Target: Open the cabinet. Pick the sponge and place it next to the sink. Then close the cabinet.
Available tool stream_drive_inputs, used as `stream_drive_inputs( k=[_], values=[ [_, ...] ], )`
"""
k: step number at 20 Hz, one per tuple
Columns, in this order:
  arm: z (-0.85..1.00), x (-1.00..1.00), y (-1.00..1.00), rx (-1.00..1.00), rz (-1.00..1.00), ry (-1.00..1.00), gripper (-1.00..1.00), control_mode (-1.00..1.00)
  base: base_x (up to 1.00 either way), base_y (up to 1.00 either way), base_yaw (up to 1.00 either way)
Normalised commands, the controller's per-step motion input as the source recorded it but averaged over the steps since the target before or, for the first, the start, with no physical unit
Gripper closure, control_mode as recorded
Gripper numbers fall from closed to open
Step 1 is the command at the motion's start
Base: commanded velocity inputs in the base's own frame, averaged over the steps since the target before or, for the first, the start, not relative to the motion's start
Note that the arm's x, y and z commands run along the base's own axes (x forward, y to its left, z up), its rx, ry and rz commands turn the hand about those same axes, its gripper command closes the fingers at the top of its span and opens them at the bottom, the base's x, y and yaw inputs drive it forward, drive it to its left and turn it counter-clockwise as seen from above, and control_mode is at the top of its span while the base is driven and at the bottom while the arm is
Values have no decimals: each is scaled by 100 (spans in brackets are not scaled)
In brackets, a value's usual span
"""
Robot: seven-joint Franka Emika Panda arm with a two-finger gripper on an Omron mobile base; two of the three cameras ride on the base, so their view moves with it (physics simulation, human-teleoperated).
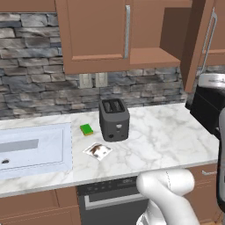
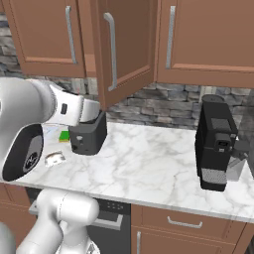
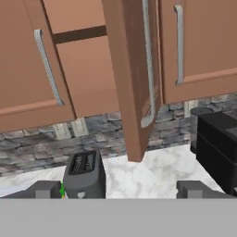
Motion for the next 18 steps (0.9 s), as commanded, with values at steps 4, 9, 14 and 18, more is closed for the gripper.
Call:
stream_drive_inputs(
  k=[4, 9, 14, 18],
  values=[
    [1, -33, 58, -9, 0, 1, -100, -100, 0, 0, 0],
    [1, -3, 46, -13, 0, 1, -100, -100, 0, 0, 0],
    [0, 0, 48, -21, 0, -6, -100, -100, 0, 0, 0],
    [0, 4, 34, -25, 0, -12, -100, -100, 0, 0, 0]
  ],
)
